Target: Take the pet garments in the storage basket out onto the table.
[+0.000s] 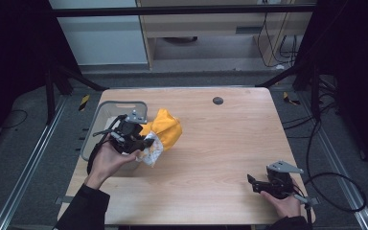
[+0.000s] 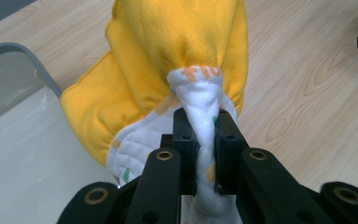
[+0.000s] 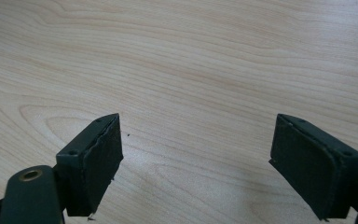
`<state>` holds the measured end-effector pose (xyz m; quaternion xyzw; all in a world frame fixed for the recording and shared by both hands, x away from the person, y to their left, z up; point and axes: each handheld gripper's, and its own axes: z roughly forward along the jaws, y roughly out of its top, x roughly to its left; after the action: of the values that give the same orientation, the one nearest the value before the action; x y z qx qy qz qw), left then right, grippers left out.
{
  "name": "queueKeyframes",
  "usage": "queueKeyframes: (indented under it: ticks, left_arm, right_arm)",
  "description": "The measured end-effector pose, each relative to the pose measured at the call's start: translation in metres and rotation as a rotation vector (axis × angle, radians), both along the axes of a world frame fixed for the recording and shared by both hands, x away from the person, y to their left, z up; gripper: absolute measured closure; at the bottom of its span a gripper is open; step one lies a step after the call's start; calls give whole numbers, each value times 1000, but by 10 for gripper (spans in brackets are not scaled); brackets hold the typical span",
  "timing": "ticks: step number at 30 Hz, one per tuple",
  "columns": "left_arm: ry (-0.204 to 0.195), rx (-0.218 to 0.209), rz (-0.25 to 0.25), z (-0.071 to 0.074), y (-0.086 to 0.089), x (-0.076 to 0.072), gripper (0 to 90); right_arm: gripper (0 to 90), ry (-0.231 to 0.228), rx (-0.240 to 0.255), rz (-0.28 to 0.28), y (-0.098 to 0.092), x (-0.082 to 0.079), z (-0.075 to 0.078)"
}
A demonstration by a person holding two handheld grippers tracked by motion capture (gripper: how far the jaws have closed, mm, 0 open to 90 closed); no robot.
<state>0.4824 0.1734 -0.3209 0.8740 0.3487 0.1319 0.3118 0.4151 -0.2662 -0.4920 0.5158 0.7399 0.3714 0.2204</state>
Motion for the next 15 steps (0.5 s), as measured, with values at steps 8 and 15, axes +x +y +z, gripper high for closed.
queueKeyframes:
  ticks: [8, 15]
  left_arm:
    - [12, 0, -29, -5, -12, 2, 819]
    - [22, 2, -54, -9, -23, 3, 819]
  right_arm:
    - [165, -3, -2, -1, -1, 0, -1]
    - [164, -5, -2, -1, -1, 0, 0]
